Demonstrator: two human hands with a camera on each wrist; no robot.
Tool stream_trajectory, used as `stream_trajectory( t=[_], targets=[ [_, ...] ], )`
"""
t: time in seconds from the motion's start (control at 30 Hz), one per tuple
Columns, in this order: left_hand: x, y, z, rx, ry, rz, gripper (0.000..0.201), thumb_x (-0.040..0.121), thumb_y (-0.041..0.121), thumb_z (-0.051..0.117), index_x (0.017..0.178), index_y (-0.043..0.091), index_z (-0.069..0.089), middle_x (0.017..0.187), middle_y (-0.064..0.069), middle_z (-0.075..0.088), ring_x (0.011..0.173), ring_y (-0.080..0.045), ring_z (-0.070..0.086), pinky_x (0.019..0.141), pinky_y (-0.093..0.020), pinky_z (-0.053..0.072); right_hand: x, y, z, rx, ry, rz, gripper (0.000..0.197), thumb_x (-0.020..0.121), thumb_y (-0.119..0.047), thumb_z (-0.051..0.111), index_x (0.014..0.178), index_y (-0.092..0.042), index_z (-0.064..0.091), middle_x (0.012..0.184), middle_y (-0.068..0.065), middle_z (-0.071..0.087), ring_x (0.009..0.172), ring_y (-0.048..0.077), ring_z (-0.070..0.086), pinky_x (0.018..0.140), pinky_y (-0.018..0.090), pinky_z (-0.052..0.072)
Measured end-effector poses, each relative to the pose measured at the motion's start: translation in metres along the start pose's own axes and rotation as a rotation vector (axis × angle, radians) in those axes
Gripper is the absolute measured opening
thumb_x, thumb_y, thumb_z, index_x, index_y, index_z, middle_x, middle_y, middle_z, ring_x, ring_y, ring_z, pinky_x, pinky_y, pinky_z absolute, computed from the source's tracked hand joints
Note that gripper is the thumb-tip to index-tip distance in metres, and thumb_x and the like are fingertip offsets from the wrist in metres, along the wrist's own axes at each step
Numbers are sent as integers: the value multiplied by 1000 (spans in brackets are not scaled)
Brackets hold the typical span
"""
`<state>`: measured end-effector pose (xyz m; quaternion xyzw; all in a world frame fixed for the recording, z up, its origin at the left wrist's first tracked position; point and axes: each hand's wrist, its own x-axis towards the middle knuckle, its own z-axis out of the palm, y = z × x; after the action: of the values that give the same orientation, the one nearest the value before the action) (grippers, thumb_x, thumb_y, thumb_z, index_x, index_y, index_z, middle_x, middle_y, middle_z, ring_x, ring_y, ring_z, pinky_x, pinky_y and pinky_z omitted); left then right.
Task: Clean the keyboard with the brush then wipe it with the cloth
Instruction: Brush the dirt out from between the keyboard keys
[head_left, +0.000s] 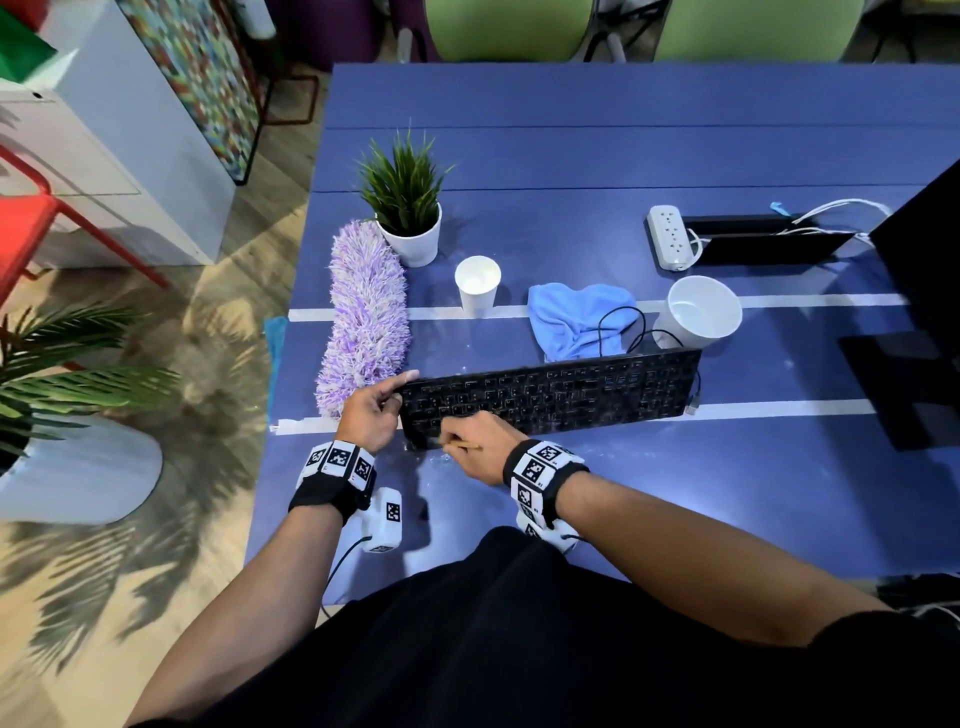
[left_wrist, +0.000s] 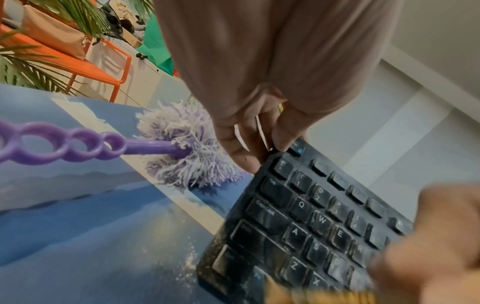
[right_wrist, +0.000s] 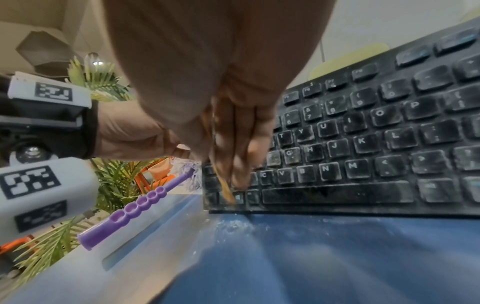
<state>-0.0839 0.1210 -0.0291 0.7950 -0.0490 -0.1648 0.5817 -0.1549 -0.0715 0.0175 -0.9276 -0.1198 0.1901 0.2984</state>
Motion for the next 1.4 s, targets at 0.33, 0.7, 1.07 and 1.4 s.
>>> stream_trajectory(
  t=[0.33, 0.7, 1.07, 1.4],
  targets=[
    [0, -1, -1, 8, 0, 12, 68, 96, -10, 46, 103, 54, 68, 104, 36, 67, 121, -12, 59, 114, -39, 38, -59, 77, -22, 114, 317, 306, 2, 90, -22, 55, 87, -22, 56, 73, -10, 63, 57, 10, 55, 60, 23, 45],
    [-3, -11, -4, 9, -38, 17, 68, 96, -10, 46, 107, 54, 68, 123, 6, 67, 128, -20, 55, 115, -48, 36, -64, 73, -18, 176, 287, 232, 4, 90, -22, 56, 90, -18, 57, 82, 5, 69, 65, 20, 58, 68, 33, 54],
    [-2, -3, -3, 21, -33, 7, 47, 96, -10, 46, 121, 25, 64, 128, -4, 65, 128, -19, 55, 115, -44, 37, -58, 62, -21, 251, 405, 178, 4, 92, -20, 56, 89, -18, 55, 93, -5, 68, 70, 9, 57, 69, 21, 46],
    [2, -2, -4, 36, -20, -15, 62, 95, -8, 47, 109, 48, 69, 120, 1, 70, 122, -15, 60, 114, -41, 40, -87, 81, -44, 288, 798, 365, 4, 92, -17, 57, 90, -18, 60, 73, -13, 61, 59, -9, 53, 53, 1, 38]
  ],
)
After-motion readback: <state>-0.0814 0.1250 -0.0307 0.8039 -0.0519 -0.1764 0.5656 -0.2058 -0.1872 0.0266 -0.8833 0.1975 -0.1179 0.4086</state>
